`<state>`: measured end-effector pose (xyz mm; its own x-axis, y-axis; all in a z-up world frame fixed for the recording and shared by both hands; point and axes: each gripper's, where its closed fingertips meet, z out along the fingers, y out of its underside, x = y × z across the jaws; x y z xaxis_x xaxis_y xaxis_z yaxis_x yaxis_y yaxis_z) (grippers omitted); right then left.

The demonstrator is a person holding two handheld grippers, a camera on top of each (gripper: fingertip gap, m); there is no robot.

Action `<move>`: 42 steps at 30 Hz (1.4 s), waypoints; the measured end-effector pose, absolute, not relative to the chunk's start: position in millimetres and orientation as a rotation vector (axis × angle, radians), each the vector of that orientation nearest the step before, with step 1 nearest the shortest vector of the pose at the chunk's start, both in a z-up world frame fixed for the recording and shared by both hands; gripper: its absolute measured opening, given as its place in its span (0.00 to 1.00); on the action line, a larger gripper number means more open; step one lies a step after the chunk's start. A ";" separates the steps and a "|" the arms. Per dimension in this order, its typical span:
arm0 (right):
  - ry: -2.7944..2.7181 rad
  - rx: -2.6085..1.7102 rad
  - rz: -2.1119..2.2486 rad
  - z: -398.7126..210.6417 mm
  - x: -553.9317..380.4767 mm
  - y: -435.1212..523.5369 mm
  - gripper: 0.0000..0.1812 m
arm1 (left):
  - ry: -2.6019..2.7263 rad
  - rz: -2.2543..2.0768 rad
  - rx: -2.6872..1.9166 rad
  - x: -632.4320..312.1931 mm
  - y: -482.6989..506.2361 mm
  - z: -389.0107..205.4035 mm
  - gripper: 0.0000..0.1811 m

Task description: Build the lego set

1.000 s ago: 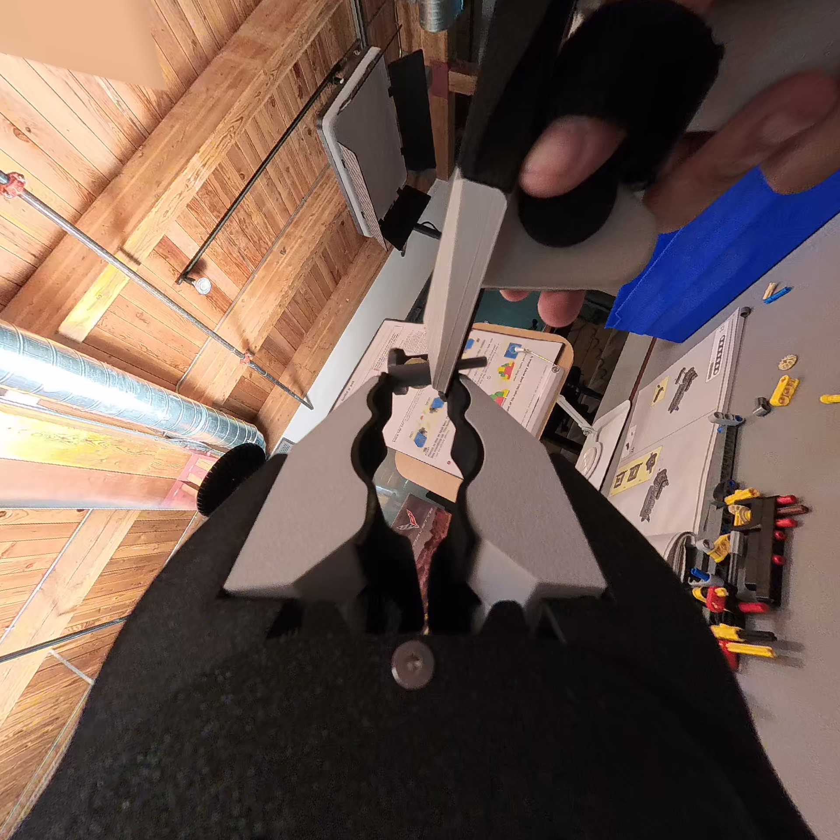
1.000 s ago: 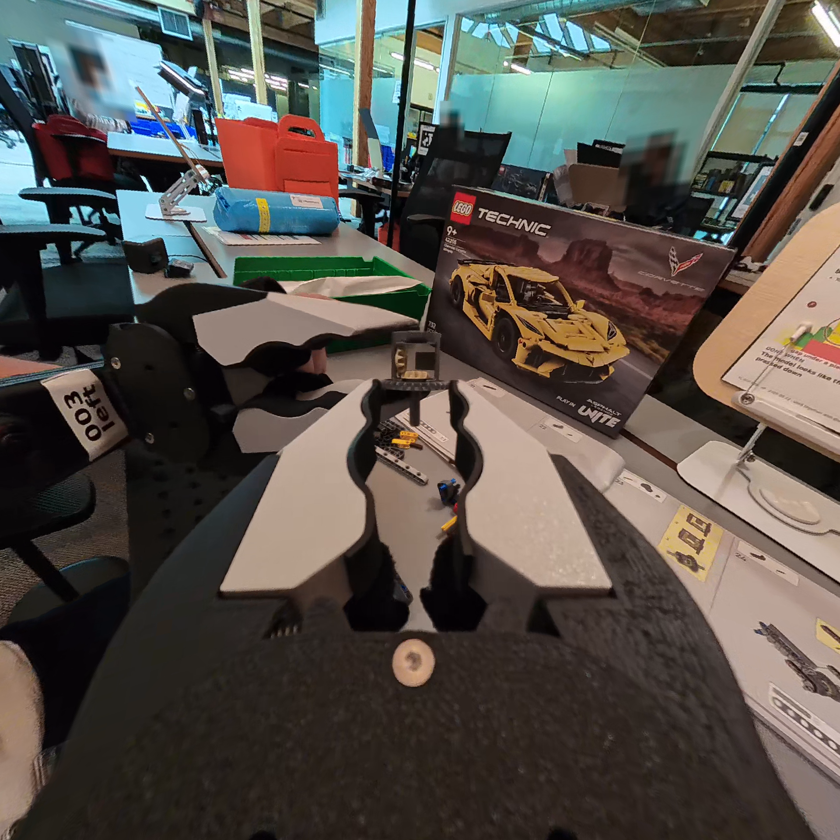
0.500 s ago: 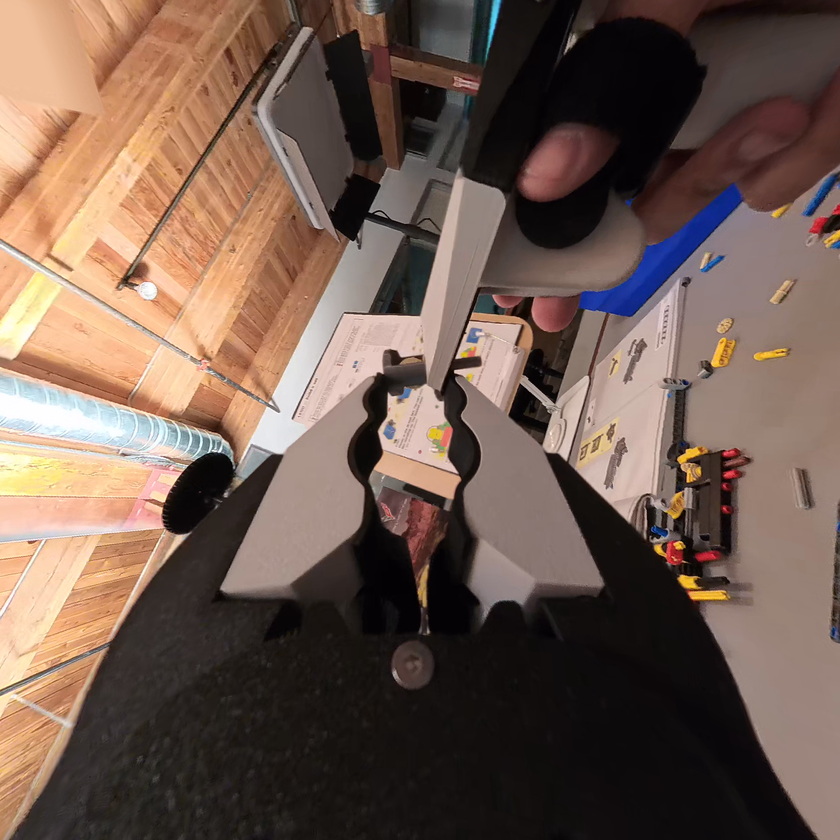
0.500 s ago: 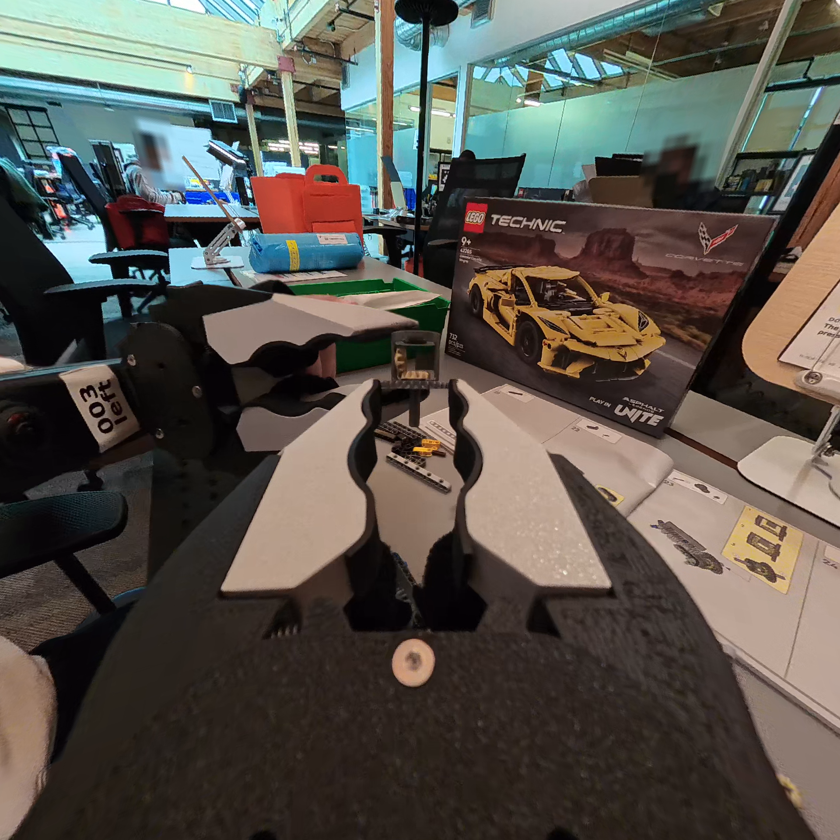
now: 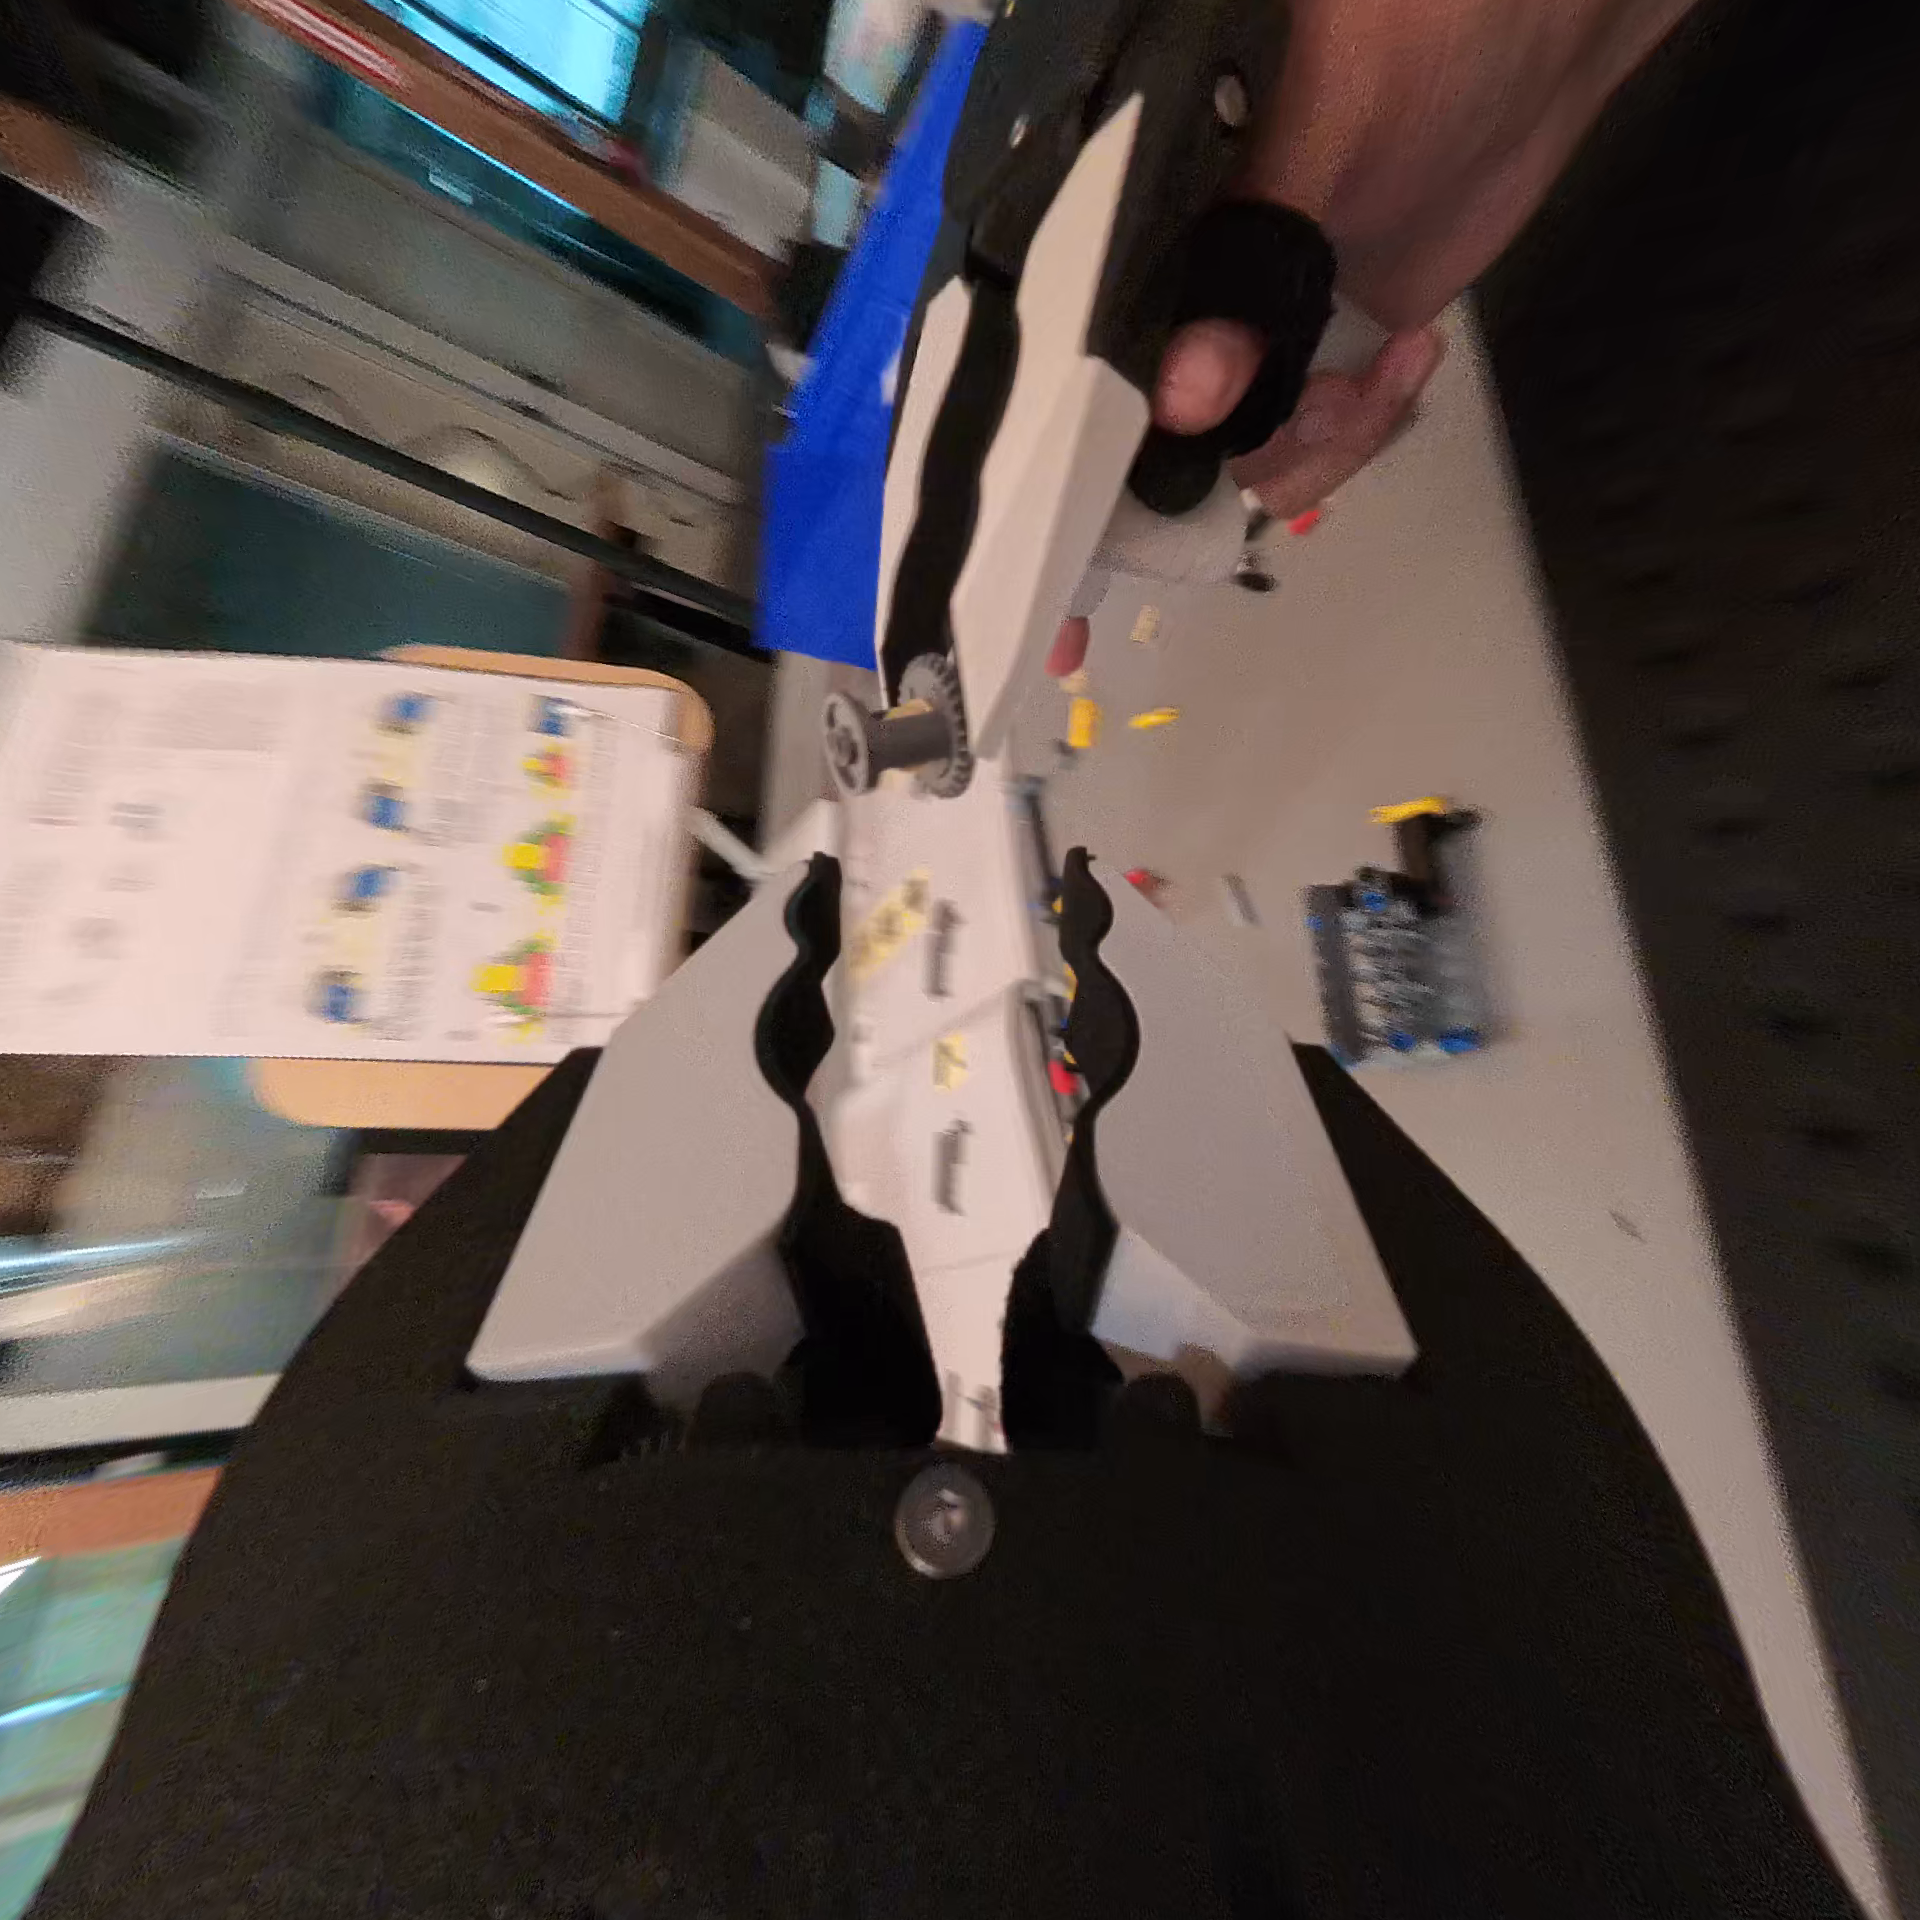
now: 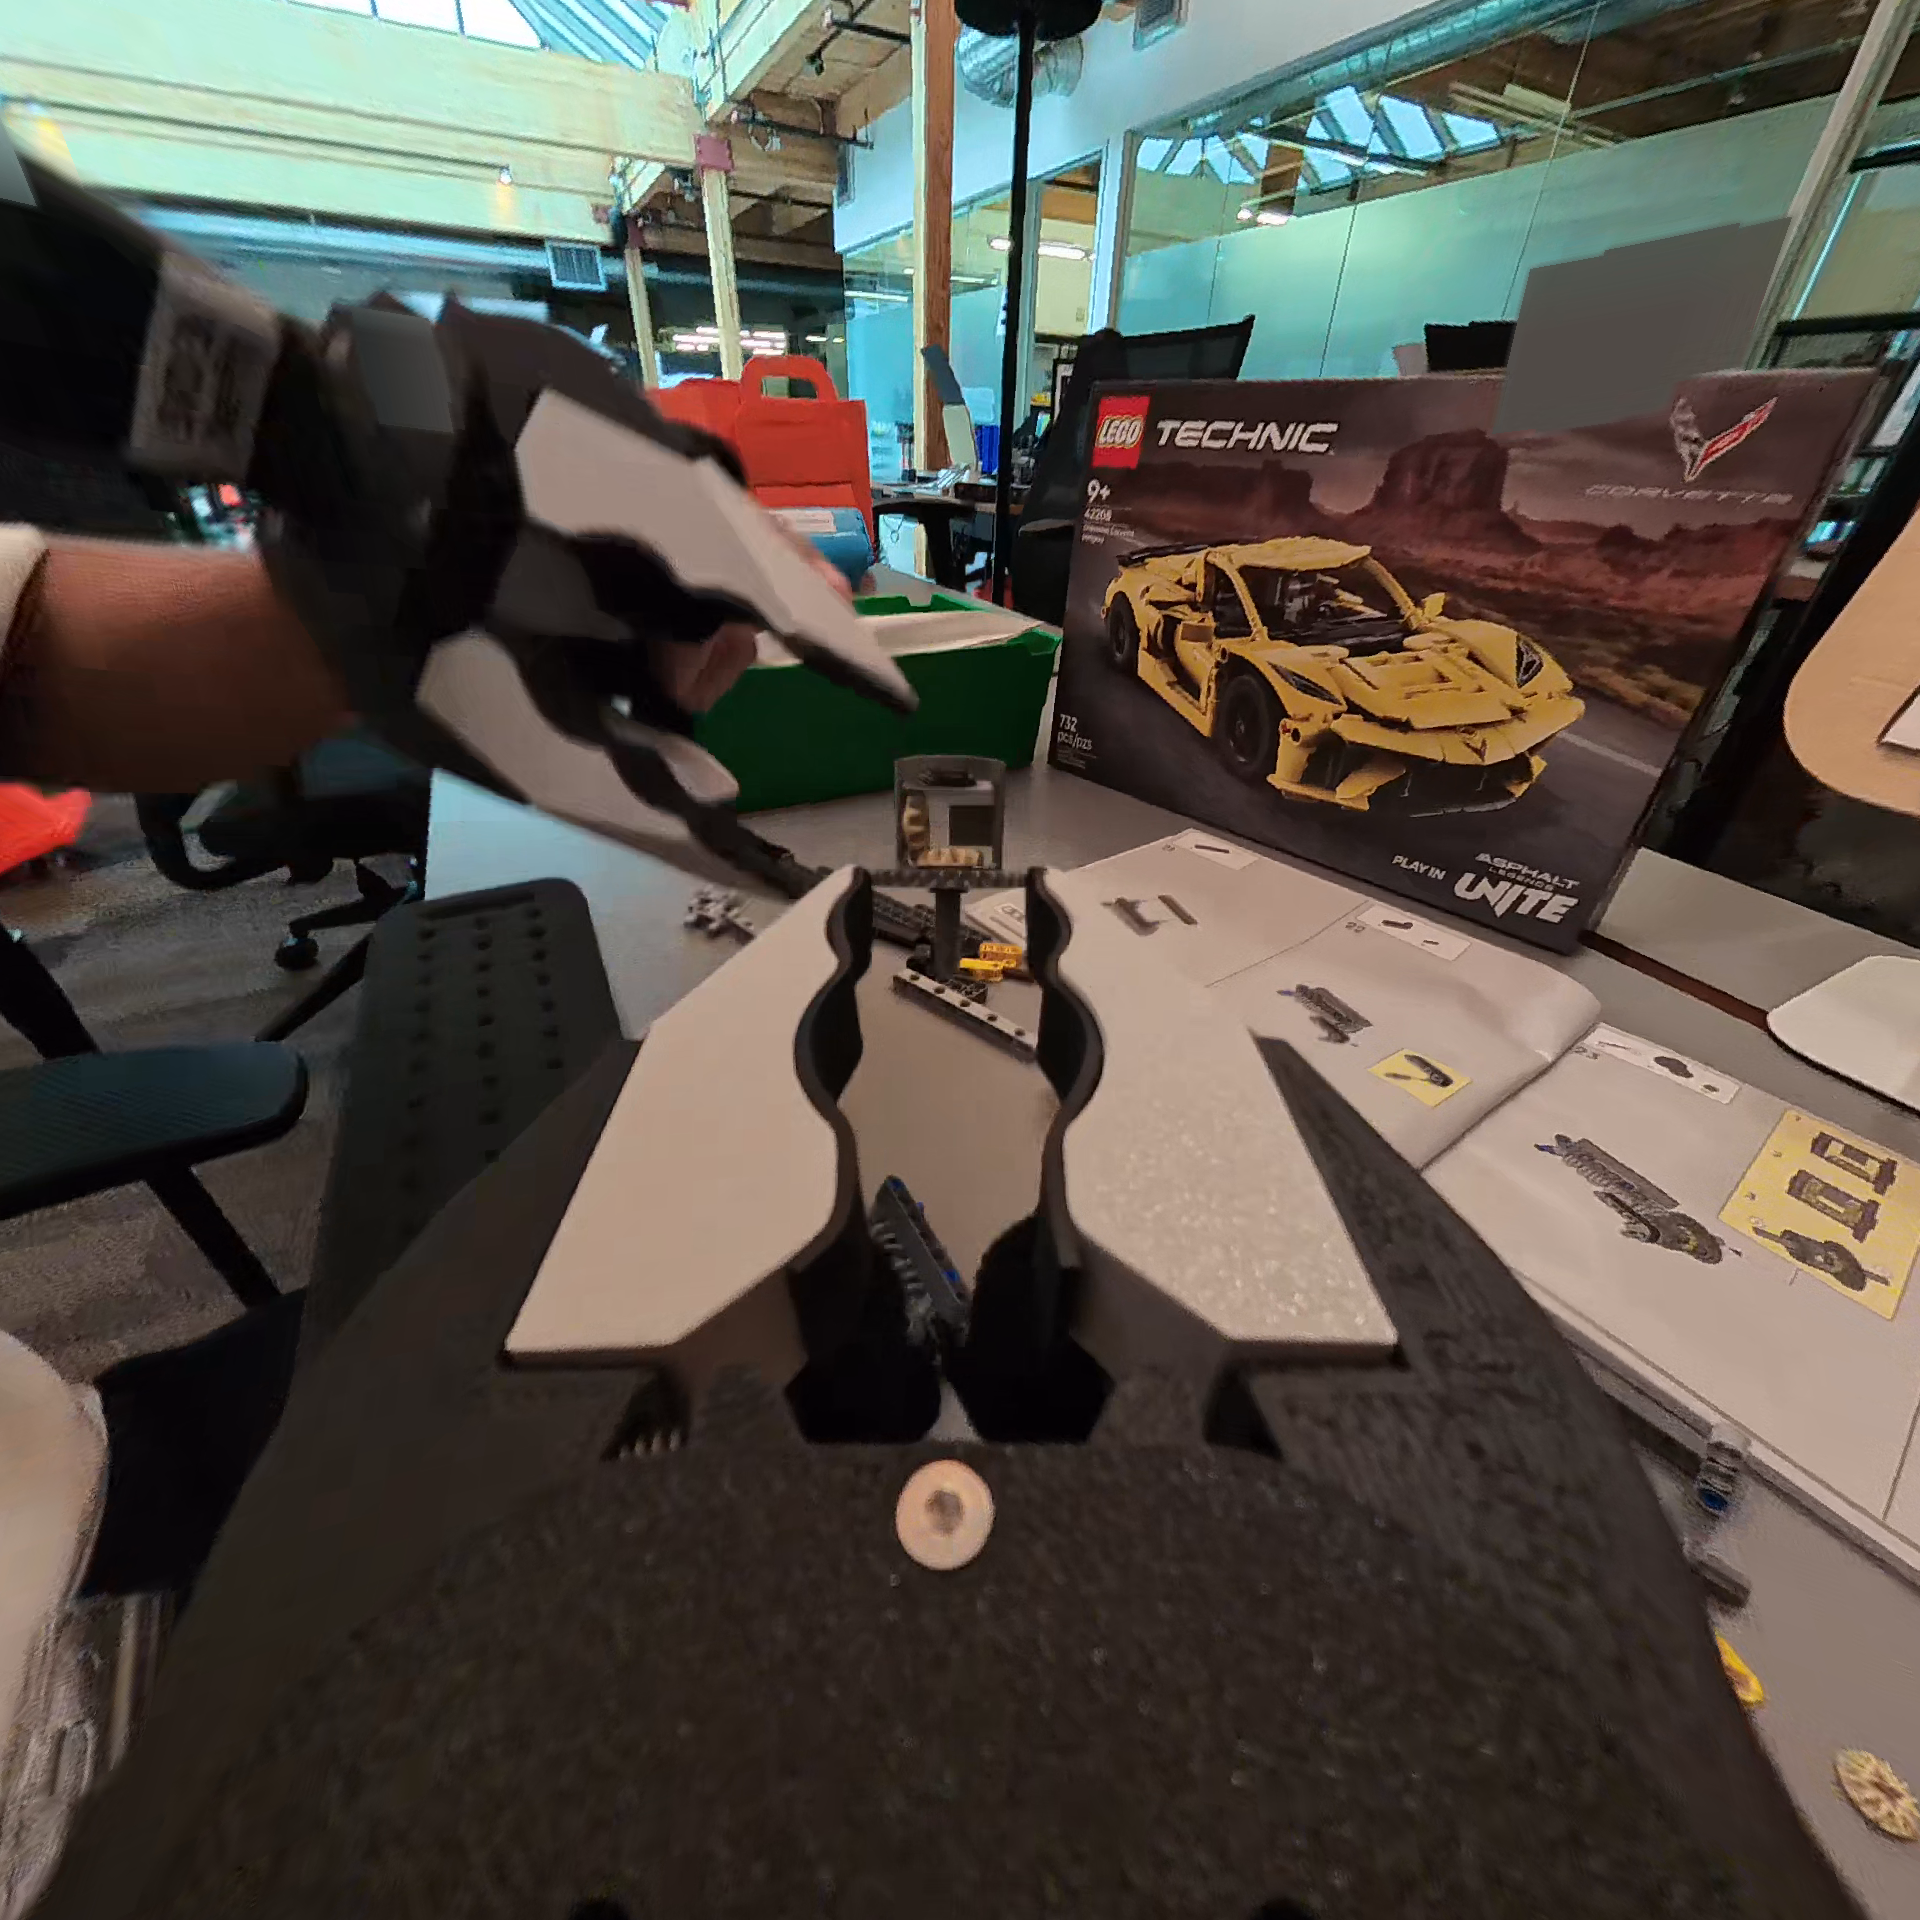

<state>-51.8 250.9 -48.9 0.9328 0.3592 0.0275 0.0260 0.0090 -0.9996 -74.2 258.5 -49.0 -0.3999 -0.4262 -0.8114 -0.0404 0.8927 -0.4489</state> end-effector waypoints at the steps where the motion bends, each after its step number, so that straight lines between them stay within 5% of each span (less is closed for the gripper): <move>1: -0.336 -1.555 0.279 -54.2 -55.4 250.2 0.16 | 2.040 -0.492 -0.381 -76.7 258.4 -48.4 0.23; 13: -0.400 -1.717 0.252 -101.3 -67.0 262.1 0.16 | 2.732 -0.372 -0.466 -71.7 266.8 -97.7 0.21; 29: -0.385 -1.794 0.309 -121.8 -60.7 264.9 0.16 | 2.760 -0.417 -0.414 -59.1 268.4 -121.1 0.10; 39: 0.079 -1.569 1.232 -81.0 -47.5 252.4 0.30 | 2.489 -0.765 -0.570 -43.9 267.0 -91.3 0.10; 42: 0.201 -1.527 1.432 -82.0 -39.1 254.1 0.24 | 2.433 -0.798 -0.569 -42.0 263.4 -93.0 0.10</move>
<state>-39.1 254.1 -82.0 0.2875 0.4822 -0.8276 -0.6912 -0.4936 -0.5278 -42.0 263.4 -93.0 -0.7805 -0.5268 -0.3366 -0.2253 0.7393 -0.6346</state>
